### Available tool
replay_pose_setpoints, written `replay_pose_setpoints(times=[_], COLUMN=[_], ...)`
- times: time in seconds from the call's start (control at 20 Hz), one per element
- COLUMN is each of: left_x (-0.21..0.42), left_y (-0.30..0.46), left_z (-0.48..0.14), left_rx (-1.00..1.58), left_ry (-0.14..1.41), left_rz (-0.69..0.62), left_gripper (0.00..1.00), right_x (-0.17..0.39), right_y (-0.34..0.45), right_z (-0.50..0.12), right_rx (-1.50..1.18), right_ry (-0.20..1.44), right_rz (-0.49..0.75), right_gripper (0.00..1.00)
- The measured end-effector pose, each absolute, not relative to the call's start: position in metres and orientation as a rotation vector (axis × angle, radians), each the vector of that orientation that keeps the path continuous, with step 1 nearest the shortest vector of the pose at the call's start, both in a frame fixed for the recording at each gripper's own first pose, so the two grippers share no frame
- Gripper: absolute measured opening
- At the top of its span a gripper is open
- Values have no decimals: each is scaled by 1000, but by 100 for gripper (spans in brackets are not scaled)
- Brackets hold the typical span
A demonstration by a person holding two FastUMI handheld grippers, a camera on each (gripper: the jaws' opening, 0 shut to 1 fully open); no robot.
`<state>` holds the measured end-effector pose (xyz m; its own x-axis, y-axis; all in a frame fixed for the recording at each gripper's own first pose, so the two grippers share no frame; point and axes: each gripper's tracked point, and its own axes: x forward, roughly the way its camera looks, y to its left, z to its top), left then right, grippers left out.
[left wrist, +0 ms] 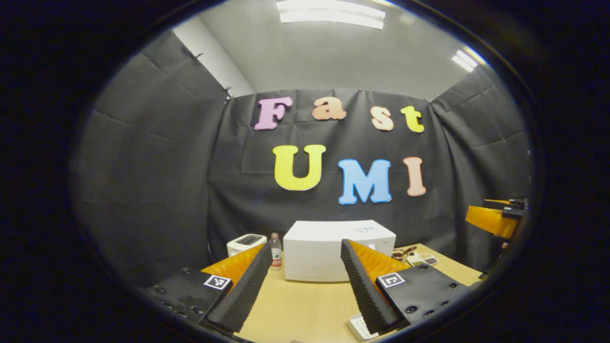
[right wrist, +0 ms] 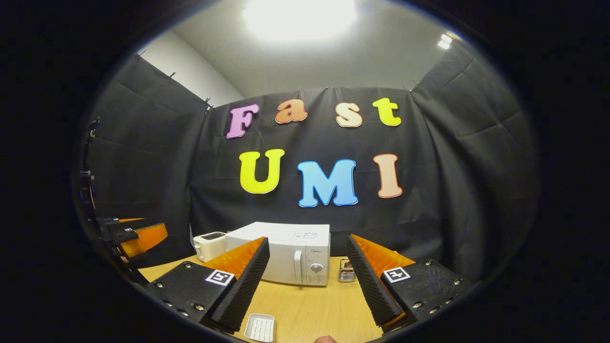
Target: Open the microwave oven with the left hand, put the food in, and close the microwave oven.
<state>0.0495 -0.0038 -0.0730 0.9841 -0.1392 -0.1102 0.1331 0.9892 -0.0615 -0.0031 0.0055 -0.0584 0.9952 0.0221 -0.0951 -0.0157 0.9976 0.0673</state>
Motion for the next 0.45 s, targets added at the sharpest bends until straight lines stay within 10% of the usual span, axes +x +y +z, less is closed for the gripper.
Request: replay_pose_setpoints(times=[0.45], left_x=[51], left_y=[7], left_z=[-65], left_rx=[-45], left_ry=[70], left_rz=[-124], left_gripper=[96], right_x=[-1], right_y=[-2], right_z=[-61], right_rx=[39], right_ry=[104], right_rz=[-28], right_gripper=[98])
